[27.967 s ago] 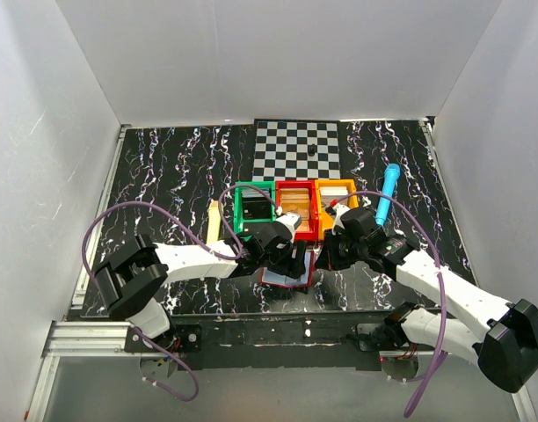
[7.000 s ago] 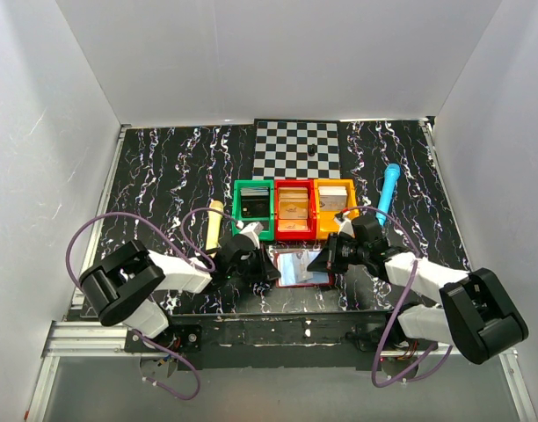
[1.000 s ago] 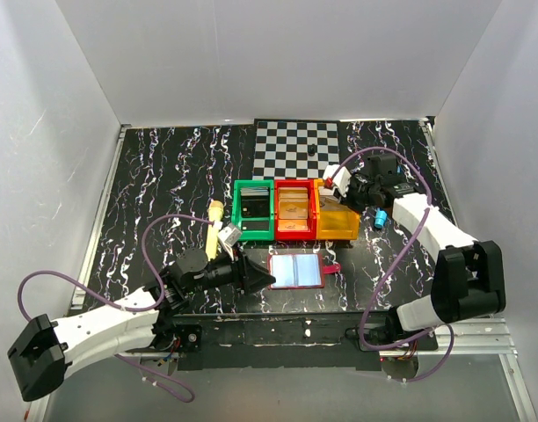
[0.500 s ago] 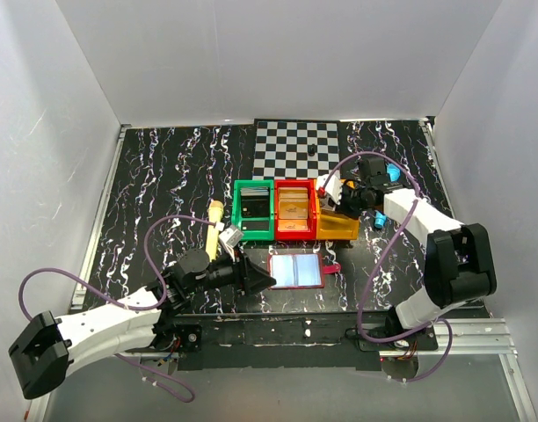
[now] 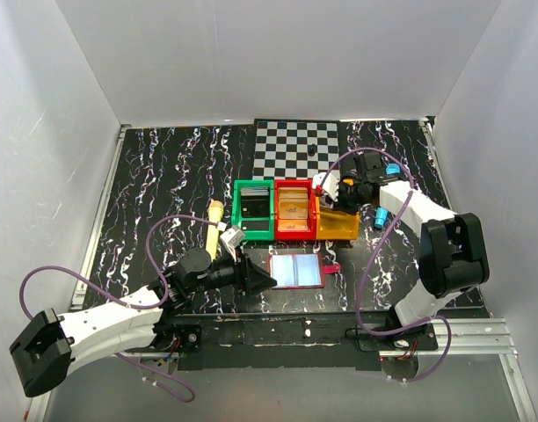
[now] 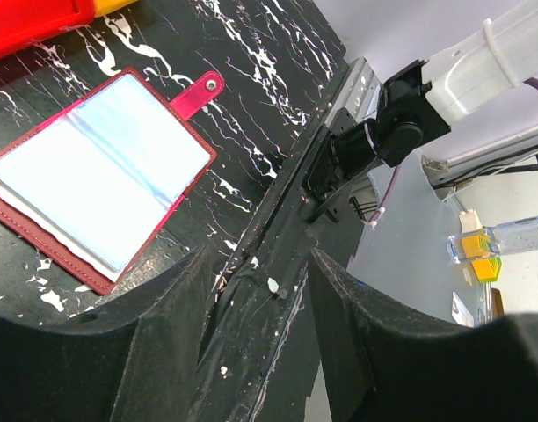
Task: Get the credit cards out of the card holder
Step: Place the credit card in the storage box.
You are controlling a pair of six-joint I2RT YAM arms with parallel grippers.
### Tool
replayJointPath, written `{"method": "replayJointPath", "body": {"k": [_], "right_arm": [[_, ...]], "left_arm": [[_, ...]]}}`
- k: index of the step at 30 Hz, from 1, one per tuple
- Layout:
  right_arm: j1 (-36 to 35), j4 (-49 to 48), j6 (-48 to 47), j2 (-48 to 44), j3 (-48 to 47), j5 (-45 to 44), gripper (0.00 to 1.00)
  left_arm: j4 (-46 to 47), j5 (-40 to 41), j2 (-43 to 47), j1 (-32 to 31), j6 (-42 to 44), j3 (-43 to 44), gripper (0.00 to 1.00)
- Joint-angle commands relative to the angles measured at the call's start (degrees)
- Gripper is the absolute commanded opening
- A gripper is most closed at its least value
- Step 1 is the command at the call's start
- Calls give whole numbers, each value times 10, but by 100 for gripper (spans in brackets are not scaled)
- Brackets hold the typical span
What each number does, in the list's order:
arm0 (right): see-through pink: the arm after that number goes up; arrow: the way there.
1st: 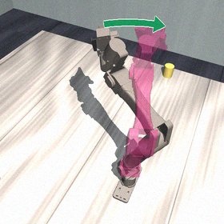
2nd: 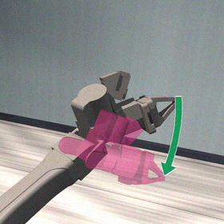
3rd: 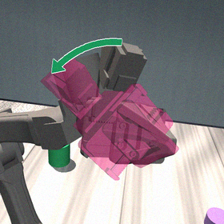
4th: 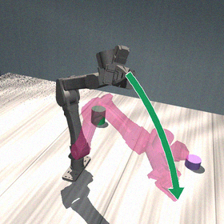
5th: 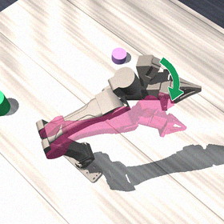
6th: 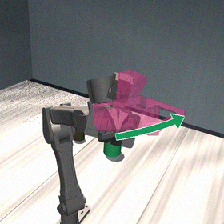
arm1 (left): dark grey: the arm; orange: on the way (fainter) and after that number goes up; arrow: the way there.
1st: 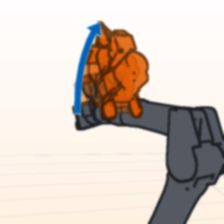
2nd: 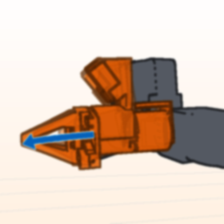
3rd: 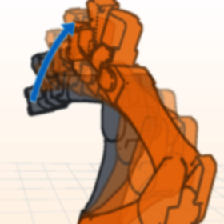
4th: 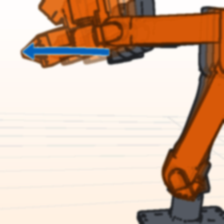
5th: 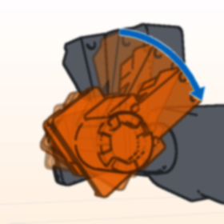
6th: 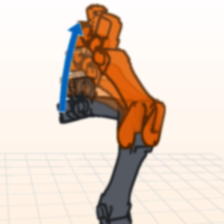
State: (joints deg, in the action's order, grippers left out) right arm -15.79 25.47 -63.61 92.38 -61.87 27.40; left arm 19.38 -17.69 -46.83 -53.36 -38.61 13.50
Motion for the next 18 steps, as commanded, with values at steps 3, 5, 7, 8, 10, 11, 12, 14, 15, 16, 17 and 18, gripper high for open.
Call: {"method": "replayJointPath", "body": {"k": [3, 5, 7, 8, 10, 11, 12, 14, 15, 16, 17, 18], "right_arm": [[-9, 1, -21, 17, -28, 9, 1], [-10, 0, -21, 19, -31, 6, 1], [-10, -1, -20, 23, -32, 3, 1], [-10, -2, -18, 25, -32, 1, 1], [-12, -3, -21, 29, -30, -7, 1], [-13, -6, -22, 30, -30, -10, 1], [-12, -8, -20, 31, -30, -13, 1], [-13, -11, -19, 33, -30, -16, 1], [-13, -13, -17, 35, -30, -17, 1], [-13, -15, -13, 35, -30, -19, 1], [-13, -17, -12, 36, -28, -22, 1], [-14, -20, -10, 37, -26, -26, 1]], "left_arm": [[8, -3, 2, 2, 0, -6, 47], [9, -2, 2, 2, 0, -8, 47], [8, -2, 2, 2, -1, -8, 47], [6, -2, 2, 2, -1, -8, 47], [3, -1, 2, 2, -1, -6, 47], [1, -2, 2, 2, -1, -6, 47], [0, -3, 2, 2, -1, -6, 47], [-1, -2, 5, 2, -2, -8, 47], [0, -1, 6, 2, -2, -8, 47], [0, -1, 5, 2, -2, -8, 47], [-1, -1, 5, 2, -2, -8, 47], [-1, -1, 5, 2, -3, -8, 47]]}}
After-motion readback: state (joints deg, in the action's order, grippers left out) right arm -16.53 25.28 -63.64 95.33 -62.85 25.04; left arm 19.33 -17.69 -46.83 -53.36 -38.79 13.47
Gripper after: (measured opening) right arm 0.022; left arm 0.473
